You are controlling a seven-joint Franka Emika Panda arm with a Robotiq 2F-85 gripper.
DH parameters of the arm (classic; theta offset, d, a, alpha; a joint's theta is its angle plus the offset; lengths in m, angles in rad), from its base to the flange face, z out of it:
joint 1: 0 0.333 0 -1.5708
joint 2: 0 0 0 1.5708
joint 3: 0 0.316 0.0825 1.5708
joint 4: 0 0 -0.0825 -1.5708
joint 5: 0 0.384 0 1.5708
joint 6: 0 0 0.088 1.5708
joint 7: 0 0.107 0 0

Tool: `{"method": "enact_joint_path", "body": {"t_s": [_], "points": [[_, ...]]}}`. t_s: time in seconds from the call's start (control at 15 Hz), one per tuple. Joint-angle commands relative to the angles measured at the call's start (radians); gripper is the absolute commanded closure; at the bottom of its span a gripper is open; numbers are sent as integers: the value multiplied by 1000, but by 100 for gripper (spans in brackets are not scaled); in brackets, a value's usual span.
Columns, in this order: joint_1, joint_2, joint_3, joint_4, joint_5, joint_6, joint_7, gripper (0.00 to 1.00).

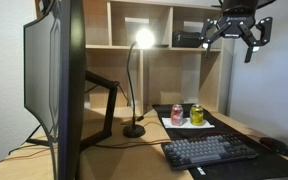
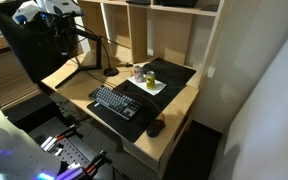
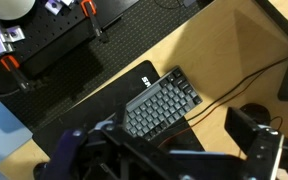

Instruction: Turn off the lamp

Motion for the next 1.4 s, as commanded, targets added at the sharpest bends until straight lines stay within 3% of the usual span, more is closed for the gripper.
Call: {"method": "enact_joint_path", "body": {"t_s": [0.0, 0.27, 0.47, 0.53, 0.67, 0.73, 0.93, 1.2, 1.33], "points": [[-5, 12, 27, -6, -37, 16, 34, 0], [7, 128, 75, 2, 87, 194, 214, 0], [8, 274, 102, 56, 64, 417, 317, 0], [16, 328, 90, 88, 57, 424, 337, 0], [84, 377, -6, 133, 169, 363, 232, 0], [70, 302, 33, 64, 93, 399, 300, 0], [91, 374, -13, 117, 136, 393, 257, 0], [102, 455, 9, 127, 62, 430, 225, 0], [120, 506, -16, 158, 85, 429, 145, 0]]}}
